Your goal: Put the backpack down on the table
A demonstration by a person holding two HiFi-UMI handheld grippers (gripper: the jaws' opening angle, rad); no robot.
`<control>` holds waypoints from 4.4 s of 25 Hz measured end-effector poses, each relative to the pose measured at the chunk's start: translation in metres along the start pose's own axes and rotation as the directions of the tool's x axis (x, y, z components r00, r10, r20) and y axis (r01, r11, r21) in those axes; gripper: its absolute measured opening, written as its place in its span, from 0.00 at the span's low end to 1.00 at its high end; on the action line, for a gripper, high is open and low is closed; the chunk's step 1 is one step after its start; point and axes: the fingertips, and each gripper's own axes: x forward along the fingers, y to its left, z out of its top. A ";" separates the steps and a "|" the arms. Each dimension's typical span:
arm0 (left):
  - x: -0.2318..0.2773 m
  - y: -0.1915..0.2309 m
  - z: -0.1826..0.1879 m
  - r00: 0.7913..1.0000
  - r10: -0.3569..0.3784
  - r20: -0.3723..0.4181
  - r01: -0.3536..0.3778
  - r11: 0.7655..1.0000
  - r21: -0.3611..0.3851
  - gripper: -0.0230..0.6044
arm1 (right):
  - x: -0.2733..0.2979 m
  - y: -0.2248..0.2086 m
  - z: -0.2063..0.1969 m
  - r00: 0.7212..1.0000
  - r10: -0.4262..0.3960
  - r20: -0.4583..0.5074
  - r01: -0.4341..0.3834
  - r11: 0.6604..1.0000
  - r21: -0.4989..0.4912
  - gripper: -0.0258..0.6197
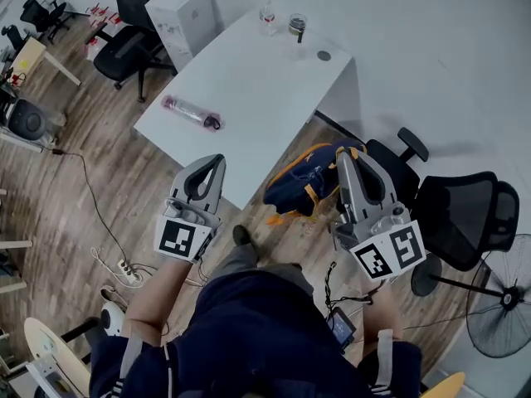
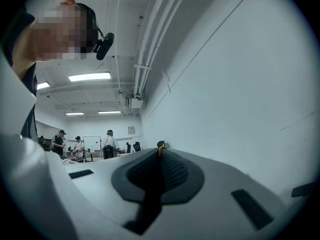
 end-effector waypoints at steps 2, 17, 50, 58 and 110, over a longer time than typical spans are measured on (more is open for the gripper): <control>0.004 0.016 -0.001 1.000 0.003 -0.002 -0.003 1.000 0.002 0.04 | 0.018 0.004 -0.001 1.000 0.006 -0.003 -0.006 1.000 0.003 0.04; -0.002 0.098 0.008 0.977 0.211 0.018 -0.210 0.978 -0.009 0.04 | 0.129 0.008 -0.016 0.988 0.142 -0.052 -0.140 0.990 0.034 0.04; 0.011 0.135 0.011 0.928 0.373 0.003 -0.373 0.928 0.017 0.04 | 0.231 -0.043 -0.065 0.973 0.183 -0.143 -0.189 0.981 -0.033 0.04; 0.017 0.141 0.005 0.926 0.378 -0.015 -0.377 0.926 0.031 0.04 | 0.243 -0.061 -0.086 0.978 0.138 -0.153 -0.159 0.978 -0.133 0.04; 0.082 0.166 -0.045 0.928 0.360 -0.101 -0.360 0.933 0.019 0.04 | 0.408 -0.149 -0.239 0.950 0.076 -0.302 -0.185 0.919 -0.350 0.04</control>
